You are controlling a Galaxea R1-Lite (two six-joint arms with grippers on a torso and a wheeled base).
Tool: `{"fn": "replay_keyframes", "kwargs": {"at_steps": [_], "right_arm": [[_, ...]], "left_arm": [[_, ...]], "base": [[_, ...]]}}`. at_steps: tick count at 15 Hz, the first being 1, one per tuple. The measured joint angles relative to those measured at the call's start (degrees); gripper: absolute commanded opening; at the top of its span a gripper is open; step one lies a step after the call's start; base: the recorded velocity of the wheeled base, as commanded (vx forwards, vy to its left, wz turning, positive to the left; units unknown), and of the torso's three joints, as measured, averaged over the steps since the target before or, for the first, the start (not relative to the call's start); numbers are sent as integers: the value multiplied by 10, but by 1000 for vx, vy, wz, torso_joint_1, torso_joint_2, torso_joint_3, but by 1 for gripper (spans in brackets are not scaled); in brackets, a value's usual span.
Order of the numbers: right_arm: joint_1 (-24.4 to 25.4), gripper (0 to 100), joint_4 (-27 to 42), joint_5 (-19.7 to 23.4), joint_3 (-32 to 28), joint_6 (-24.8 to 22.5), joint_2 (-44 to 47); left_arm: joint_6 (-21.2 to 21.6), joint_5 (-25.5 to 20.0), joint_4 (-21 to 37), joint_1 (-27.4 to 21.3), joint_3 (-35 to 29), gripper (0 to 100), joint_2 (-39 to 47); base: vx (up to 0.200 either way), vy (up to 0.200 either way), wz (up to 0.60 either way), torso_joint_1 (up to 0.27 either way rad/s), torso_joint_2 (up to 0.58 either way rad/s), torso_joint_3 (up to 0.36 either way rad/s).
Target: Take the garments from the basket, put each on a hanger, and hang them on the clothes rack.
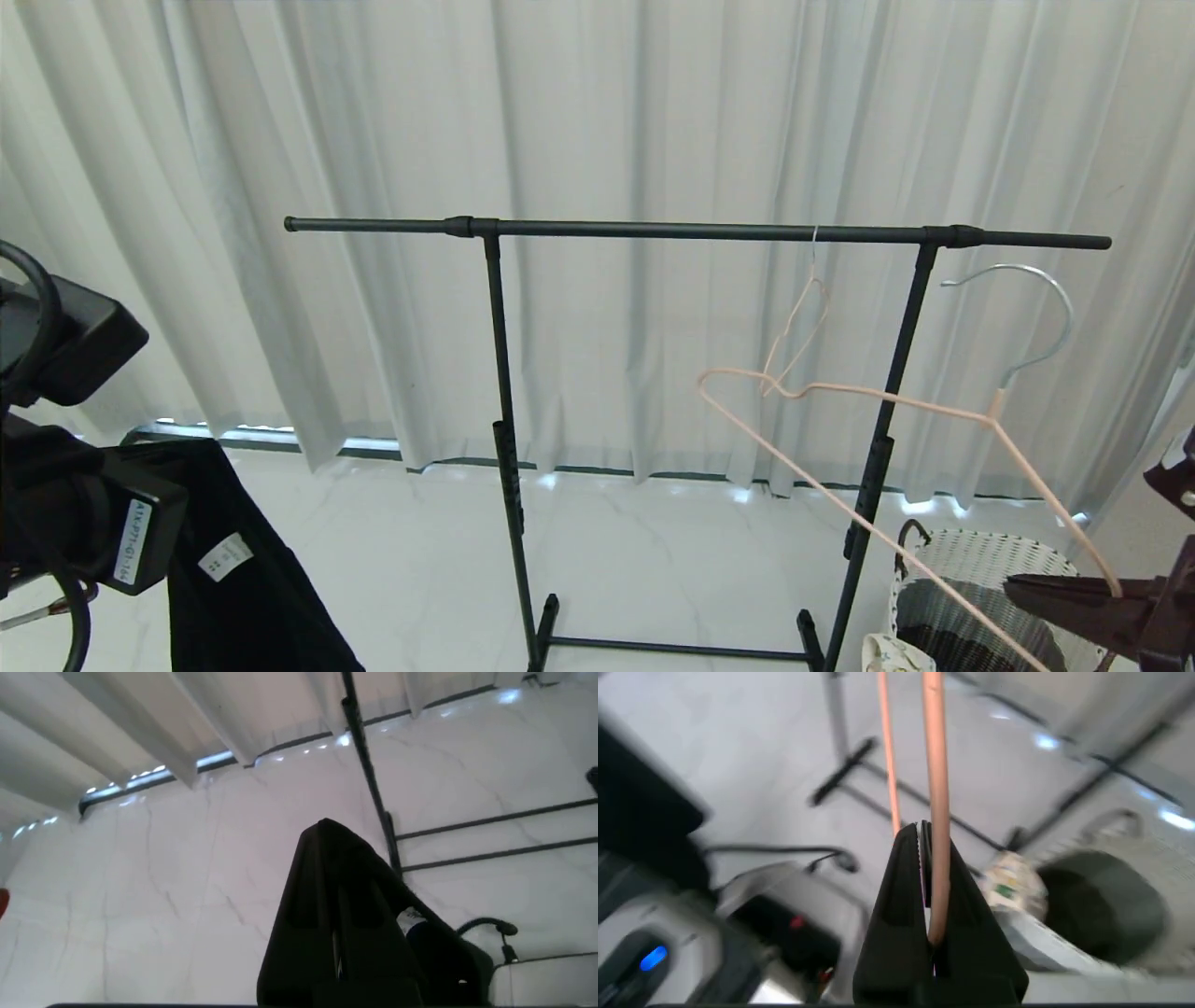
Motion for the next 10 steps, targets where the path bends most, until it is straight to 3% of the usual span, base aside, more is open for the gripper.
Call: {"fn": "replay_keyframes", "kwargs": {"at_steps": [4, 7, 9, 10], "right_arm": [[96, 0, 0, 58, -3, 9, 26], [140, 0, -25, 112, -14, 20, 59], [153, 0, -59, 120, -25, 25, 85], [156, 0, -69, 121, -31, 27, 96]], "left_arm": [[-22, 1, -73, -15, -24, 0, 69], [-120, 3, -82, -57, -87, 0, 144], [-189, 7, -84, -91, -138, 0, 196], [-202, 9, -85, -105, -155, 0, 216]], "base": [[0, 0, 0, 0, 0, 0], [0, 0, 0, 0, 0, 0], [0, 0, 0, 0, 0, 0], [0, 0, 0, 0, 0, 0]]}}
